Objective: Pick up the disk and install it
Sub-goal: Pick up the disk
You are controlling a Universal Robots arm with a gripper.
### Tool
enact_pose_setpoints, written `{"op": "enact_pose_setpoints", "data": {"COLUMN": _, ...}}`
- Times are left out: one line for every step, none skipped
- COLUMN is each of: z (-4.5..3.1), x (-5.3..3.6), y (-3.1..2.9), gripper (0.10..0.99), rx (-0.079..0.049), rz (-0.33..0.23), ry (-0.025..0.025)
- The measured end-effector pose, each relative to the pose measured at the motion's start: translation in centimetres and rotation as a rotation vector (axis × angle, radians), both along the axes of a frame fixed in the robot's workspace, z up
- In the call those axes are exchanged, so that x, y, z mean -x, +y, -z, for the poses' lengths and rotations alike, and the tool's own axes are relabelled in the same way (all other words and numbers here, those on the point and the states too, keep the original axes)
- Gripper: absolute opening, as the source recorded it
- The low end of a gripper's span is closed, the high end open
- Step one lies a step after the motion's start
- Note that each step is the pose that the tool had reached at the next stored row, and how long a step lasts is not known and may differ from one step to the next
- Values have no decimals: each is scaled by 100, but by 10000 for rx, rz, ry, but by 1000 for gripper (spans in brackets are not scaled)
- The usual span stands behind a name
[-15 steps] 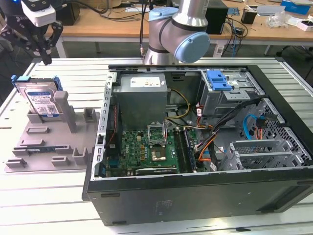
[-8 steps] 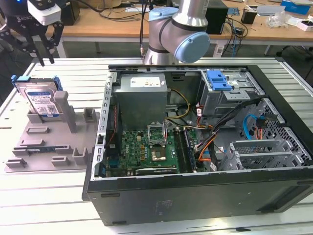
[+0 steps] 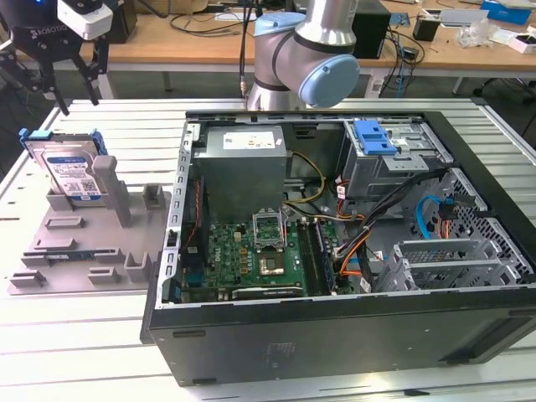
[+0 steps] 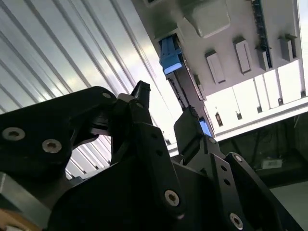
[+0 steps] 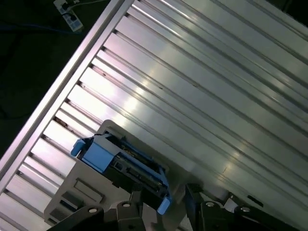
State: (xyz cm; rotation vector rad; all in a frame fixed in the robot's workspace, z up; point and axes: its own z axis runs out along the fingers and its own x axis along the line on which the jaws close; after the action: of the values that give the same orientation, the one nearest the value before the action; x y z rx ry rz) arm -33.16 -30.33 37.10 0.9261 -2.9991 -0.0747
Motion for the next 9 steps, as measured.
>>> {"op": "enact_pose_setpoints", "data": {"z": 0, "x": 0, "y": 3, "gripper": 482, "rx": 0, "rz": -142, "ry": -1}}
{"op": "enact_pose_setpoints", "data": {"z": 1, "x": 0, "y": 4, "gripper": 482, "rx": -1, "rz": -300, "ry": -2}}
{"op": "enact_pose_setpoints", "data": {"z": 3, "x": 0, "y": 5, "gripper": 482, "rx": -1, "rz": -560, "ry": -2}}
{"op": "enact_pose_setpoints", "data": {"z": 4, "x": 0, "y": 5, "gripper": 482, "rx": -1, "rz": -739, "ry": -1}}
{"op": "enact_pose_setpoints", "data": {"z": 6, "x": 0, "y": 6, "gripper": 482, "rx": 0, "rz": -999, "ry": 0}}
{"op": "enact_pose_setpoints", "data": {"z": 8, "x": 0, "y": 6, "gripper": 482, "rx": 0, "rz": -1212, "ry": 0}}
{"op": "enact_pose_setpoints", "data": {"z": 10, "x": 0, "y": 5, "gripper": 482, "rx": 0, "rz": -1364, "ry": -1}}
{"op": "enact_pose_setpoints", "data": {"z": 13, "x": 0, "y": 6, "gripper": 482, "rx": -1, "rz": -1653, "ry": 0}}
{"op": "enact_pose_setpoints", "data": {"z": 14, "x": 0, "y": 5, "gripper": 482, "rx": -1, "rz": -1811, "ry": 0}}
